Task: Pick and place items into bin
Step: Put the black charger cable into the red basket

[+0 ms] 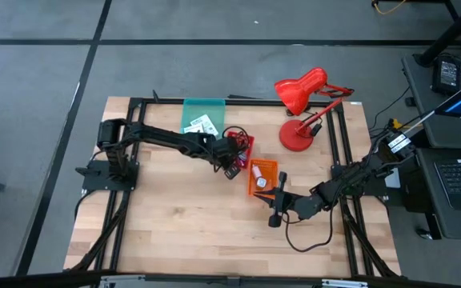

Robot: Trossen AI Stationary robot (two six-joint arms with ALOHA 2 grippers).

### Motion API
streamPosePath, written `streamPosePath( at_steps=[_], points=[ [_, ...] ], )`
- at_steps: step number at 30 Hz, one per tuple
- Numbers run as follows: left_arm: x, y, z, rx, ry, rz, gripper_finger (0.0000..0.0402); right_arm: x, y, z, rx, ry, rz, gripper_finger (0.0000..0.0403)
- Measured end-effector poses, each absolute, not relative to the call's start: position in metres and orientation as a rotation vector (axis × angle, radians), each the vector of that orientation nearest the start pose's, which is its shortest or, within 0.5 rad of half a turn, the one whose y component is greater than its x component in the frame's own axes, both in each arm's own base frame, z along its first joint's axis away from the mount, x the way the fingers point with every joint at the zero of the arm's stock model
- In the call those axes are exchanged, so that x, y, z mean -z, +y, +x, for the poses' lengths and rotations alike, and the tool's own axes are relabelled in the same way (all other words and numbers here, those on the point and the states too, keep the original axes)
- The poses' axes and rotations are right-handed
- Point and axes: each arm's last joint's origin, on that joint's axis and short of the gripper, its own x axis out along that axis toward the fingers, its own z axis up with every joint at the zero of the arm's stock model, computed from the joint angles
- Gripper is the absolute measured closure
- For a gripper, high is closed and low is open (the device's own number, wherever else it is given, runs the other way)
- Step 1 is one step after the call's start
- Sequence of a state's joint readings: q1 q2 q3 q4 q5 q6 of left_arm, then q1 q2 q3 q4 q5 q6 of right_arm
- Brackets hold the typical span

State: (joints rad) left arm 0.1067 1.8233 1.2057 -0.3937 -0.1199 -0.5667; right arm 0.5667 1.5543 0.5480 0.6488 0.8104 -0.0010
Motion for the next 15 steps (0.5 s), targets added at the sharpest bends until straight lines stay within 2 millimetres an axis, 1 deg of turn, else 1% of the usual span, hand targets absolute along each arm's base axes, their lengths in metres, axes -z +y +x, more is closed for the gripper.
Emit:
streamPosePath(
  at_steps=[3,7,11,13,15],
  points=[
    [-0.184,0.043,0.369,-0.485,0.927,-0.506,0.0351,-0.162,0.132,0.247,0.241,0.277,-0.228,0.0391],
    [-0.186,0.043,0.369,-0.462,0.931,-0.503,0.0358,-0.162,0.132,0.247,0.241,0.276,-0.228,0.0391],
    [-0.194,0.042,0.369,-0.436,0.914,-0.507,0.0365,-0.162,0.132,0.247,0.241,0.277,-0.228,0.0391],
    [-0.201,0.043,0.372,-0.425,0.887,-0.49,0.0365,-0.161,0.132,0.247,0.241,0.28,-0.223,0.0391],
    [-0.204,0.043,0.374,-0.428,0.88,-0.477,0.0362,-0.161,0.132,0.247,0.244,0.282,-0.205,0.0391]
  ],
)
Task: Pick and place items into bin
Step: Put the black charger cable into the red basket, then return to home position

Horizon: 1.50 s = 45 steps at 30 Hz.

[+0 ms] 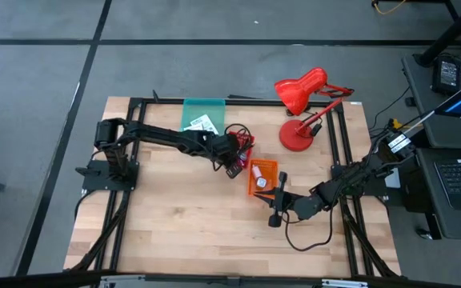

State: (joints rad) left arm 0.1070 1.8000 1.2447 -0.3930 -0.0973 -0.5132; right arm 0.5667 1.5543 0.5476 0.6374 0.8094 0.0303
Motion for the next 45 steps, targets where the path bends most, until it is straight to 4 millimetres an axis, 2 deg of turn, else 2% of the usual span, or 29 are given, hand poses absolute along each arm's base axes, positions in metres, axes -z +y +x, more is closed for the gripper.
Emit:
streamPosePath(
  at_steps=[10,22,35,45],
  points=[
    [-0.2009,0.0443,0.367,-0.502,0.947,-0.432,0.0365,-0.1575,0.1314,0.2456,0.25,0.307,-0.187,0.0391],
    [-0.2012,0.0463,0.3664,-0.565,0.931,-0.399,0.0336,-0.1577,0.1315,0.2456,0.25,0.306,-0.186,0.0391],
    [-0.2017,0.0457,0.3677,-0.558,0.916,-0.416,0.0286,-0.1577,0.1315,0.2457,0.25,0.306,-0.186,0.0391],
    [-0.2016,0.0459,0.3676,-0.522,0.936,-0.337,0.0285,-0.1577,0.1315,0.2456,0.25,0.306,-0.186,0.0391]
  ],
)
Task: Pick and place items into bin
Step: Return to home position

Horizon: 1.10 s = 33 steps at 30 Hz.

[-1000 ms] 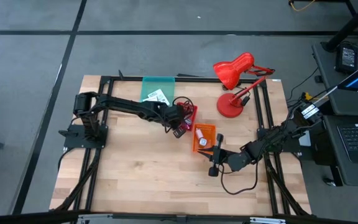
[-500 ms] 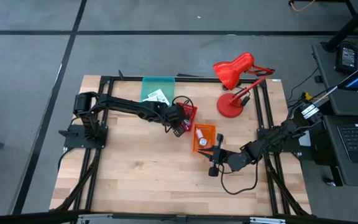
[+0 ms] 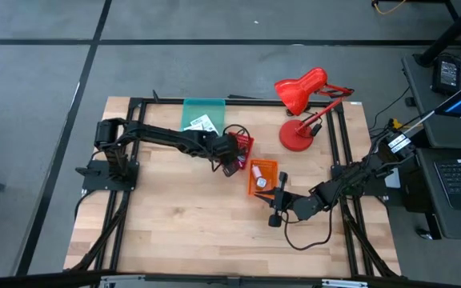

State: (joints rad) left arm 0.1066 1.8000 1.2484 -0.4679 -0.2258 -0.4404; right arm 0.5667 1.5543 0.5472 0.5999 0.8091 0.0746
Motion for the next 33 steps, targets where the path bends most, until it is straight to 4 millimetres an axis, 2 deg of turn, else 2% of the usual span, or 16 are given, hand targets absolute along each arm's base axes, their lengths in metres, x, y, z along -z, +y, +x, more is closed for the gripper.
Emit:
streamPosePath(
  at_steps=[5,8,13,17,20,23,27,30,33],
  points=[
    [-0.202,0.041,0.368,-0.454,0.969,-0.199,0.0298,-0.158,0.133,0.245,0.244,0.307,-0.201,0.0391],
    [-0.209,0.034,0.365,-0.463,0.951,-0.128,0.0313,-0.158,0.136,0.243,0.229,0.307,-0.217,0.0391],
    [-0.242,0.015,0.355,-0.446,0.856,-0.044,0.035,-0.166,0.141,0.238,0.203,0.278,-0.195,0.0391],
    [-0.273,-0.01,0.34,-0.468,0.747,0.022,0.0382,-0.181,0.147,0.23,0.167,0.232,-0.157,0.0399],
    [-0.284,-0.032,0.327,-0.46,0.667,0.071,0.0398,-0.19,0.15,0.223,0.143,0.208,-0.141,0.0401],
    [-0.28,-0.055,0.311,-0.383,0.621,0.098,0.0398,-0.196,0.151,0.217,0.129,0.21,-0.126,0.0402],
    [-0.255,-0.078,0.286,-0.28,0.568,0.104,0.04,-0.191,0.15,0.214,0.132,0.256,-0.115,0.0402],
    [-0.23,-0.084,0.267,-0.183,0.523,0.071,0.04,-0.185,0.152,0.216,0.123,0.28,-0.114,0.0403],
    [-0.207,-0.079,0.251,-0.097,0.446,0.027,0.04,-0.183,0.151,0.217,0.125,0.286,-0.13,0.0403]
  ],
)
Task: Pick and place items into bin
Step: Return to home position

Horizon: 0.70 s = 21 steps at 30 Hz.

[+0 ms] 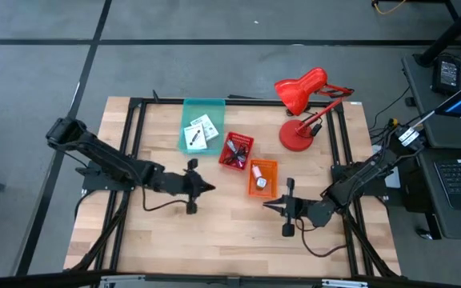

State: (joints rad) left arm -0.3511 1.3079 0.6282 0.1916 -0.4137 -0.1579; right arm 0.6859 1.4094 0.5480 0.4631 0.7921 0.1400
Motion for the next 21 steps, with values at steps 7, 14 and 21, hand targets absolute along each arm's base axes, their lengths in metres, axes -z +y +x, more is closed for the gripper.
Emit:
streamPosePath(
  at_steps=[7,14,21],
  points=[
    [-0.174,-0.045,0.214,-0.013,0.198,-0.018,0.04,-0.189,0.131,0.227,0.136,0.3,-0.146,0.0403],
    [-0.155,-0.02,0.175,-0.07,0.115,-0.057,0.04,-0.2,0.096,0.228,0.196,0.314,-0.157,0.0403],
    [-0.159,-0.013,0.15,-0.087,-0.001,-0.035,0.04,-0.194,0.064,0.199,0.228,0.23,-0.086,0.0403]
  ],
)
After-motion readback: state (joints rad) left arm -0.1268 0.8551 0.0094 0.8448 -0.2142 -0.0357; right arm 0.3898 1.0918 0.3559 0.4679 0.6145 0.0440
